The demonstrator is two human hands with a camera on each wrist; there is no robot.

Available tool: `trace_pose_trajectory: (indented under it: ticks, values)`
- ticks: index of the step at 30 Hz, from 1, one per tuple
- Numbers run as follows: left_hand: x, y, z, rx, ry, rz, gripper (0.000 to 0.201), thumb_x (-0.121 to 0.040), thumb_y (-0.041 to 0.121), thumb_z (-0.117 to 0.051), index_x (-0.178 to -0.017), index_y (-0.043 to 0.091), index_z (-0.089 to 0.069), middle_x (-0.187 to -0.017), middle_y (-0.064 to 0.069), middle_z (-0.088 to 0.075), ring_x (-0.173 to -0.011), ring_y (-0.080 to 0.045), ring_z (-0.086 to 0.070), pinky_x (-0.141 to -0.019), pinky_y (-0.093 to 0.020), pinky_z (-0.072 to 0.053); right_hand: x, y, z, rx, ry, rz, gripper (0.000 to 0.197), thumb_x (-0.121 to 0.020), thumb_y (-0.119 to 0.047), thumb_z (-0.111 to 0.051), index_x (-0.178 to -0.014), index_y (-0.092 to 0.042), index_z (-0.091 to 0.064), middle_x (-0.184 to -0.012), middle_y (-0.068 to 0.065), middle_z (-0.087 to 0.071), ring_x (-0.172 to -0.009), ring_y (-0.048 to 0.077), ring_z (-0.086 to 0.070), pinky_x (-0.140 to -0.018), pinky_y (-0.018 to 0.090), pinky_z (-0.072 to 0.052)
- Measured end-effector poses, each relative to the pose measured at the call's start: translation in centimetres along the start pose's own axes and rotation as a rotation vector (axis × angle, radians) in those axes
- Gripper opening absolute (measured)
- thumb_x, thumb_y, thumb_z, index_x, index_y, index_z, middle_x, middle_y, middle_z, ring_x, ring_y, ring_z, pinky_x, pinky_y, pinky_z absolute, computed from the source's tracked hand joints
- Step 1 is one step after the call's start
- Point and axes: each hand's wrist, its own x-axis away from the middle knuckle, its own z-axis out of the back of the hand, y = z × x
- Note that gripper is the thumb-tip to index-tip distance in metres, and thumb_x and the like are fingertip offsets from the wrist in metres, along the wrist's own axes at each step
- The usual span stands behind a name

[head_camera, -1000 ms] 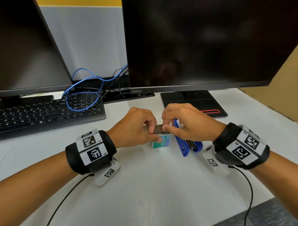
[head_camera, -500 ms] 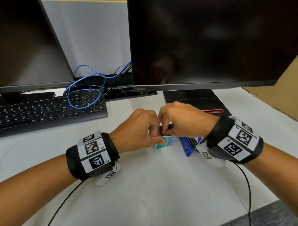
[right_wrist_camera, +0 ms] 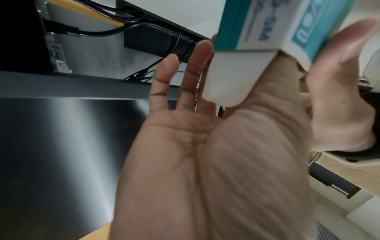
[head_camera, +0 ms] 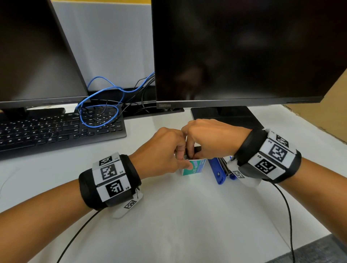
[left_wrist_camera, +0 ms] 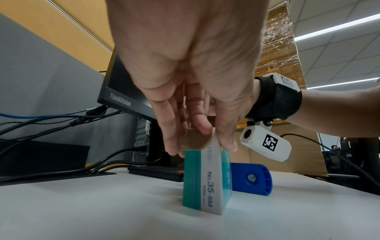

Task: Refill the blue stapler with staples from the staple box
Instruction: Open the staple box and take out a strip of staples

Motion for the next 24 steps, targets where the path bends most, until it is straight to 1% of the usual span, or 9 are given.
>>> trace_pose_trajectory:
  ticks: [3,7,10,12,16,18,20,22,24]
  values:
    - [0.1,0.1,0.0,0.01,0.0,0.005,0.03,-0.069,0.028,-0.087,-0.068,0.005,-0.068,-0.092,0.004,-0.068,-0.089,-0.013,-0.068,-0.075,-0.032,-0.062,-0.2,0.0,-0.3,0.006,0.033,0.0,0.012,-0.084,-0.032,-0.07,-0.092,-0.026,-0.077,-0.108,-0.004,-0.067,-0.096,0.015,-0.063,-0.079,0.025,-0.053]
    - [0.1,0.1,0.0,-0.007,-0.002,0.012,0.031,-0.069,0.03,-0.087,-0.068,0.006,-0.066,-0.093,0.002,-0.069,-0.09,-0.014,-0.068,-0.076,-0.033,-0.062,-0.3,0.1,-0.7,-0.002,0.006,-0.006,0.019,-0.087,-0.036,-0.066,-0.098,-0.026,-0.077,-0.104,-0.003,-0.072,-0.09,0.016,-0.068,-0.078,0.025,-0.057]
    - [0.1,0.2,0.0,-0.021,-0.003,0.021,0.031,-0.069,0.03,-0.087,-0.068,0.007,-0.066,-0.093,0.003,-0.068,-0.09,-0.013,-0.067,-0.075,-0.033,-0.061,-0.1,0.3,-0.5,-0.057,0.006,-0.005,0.015,-0.086,-0.031,-0.068,-0.093,-0.022,-0.078,-0.108,-0.003,-0.07,-0.093,0.015,-0.067,-0.081,0.026,-0.057]
    - [0.0,0.2,0.0,-0.023,-0.005,0.029,0.031,-0.069,0.031,-0.086,-0.068,0.008,-0.067,-0.093,0.005,-0.067,-0.09,-0.012,-0.067,-0.075,-0.032,-0.062,0.2,0.4,-0.3,-0.096,0.021,-0.006,0.009,-0.084,-0.026,-0.07,-0.086,-0.02,-0.077,-0.11,-0.004,-0.068,-0.095,0.013,-0.064,-0.085,0.029,-0.057]
    - [-0.1,0.5,0.2,-0.071,-0.041,0.059,0.032,-0.071,0.037,-0.083,-0.071,0.011,-0.065,-0.096,0.007,-0.067,-0.091,-0.012,-0.064,-0.075,-0.03,-0.061,0.9,0.9,0.2,-0.157,0.098,-0.028,0.008,-0.079,-0.033,-0.073,-0.079,-0.025,-0.075,-0.101,-0.009,-0.067,-0.086,0.008,-0.059,-0.081,0.033,-0.058]
    - [-0.1,0.7,0.3,-0.105,-0.041,0.066,0.033,-0.074,0.039,-0.081,-0.073,0.012,-0.063,-0.092,0.009,-0.065,-0.086,-0.012,-0.062,-0.069,-0.024,-0.059,1.5,1.2,0.6,-0.189,0.135,-0.044,0.012,-0.079,-0.036,-0.073,-0.081,-0.024,-0.073,-0.095,-0.009,-0.068,-0.083,0.008,-0.061,-0.08,0.031,-0.058]
    - [-0.1,0.8,0.5,-0.131,-0.022,0.067,0.035,-0.075,0.041,-0.079,-0.077,0.011,-0.06,-0.078,0.014,-0.058,-0.072,-0.011,-0.058,-0.056,-0.015,-0.048,2.1,1.3,0.8,-0.233,0.159,-0.056,0.015,-0.079,-0.037,-0.073,-0.081,-0.022,-0.072,-0.088,-0.007,-0.07,-0.079,0.01,-0.064,-0.076,0.029,-0.058]
    - [0.0,1.0,0.8,-0.138,0.005,0.072,0.038,-0.074,0.042,-0.08,-0.081,0.012,-0.058,-0.07,0.016,-0.053,-0.063,-0.009,-0.054,-0.051,-0.012,-0.039,2.4,1.3,0.8,-0.297,0.184,-0.075,0.015,-0.079,-0.036,-0.074,-0.081,-0.021,-0.071,-0.081,-0.007,-0.071,-0.074,0.012,-0.067,-0.072,0.027,-0.059]
    - [0.1,1.2,1.0,-0.092,0.033,0.09,0.039,-0.071,0.038,-0.084,-0.086,0.014,-0.057,-0.074,0.013,-0.057,-0.066,-0.012,-0.057,-0.052,-0.015,-0.044,2.6,1.5,0.8,-0.363,0.252,-0.097,0.014,-0.08,-0.033,-0.074,-0.081,-0.019,-0.071,-0.077,-0.007,-0.071,-0.068,0.012,-0.068,-0.065,0.022,-0.058]
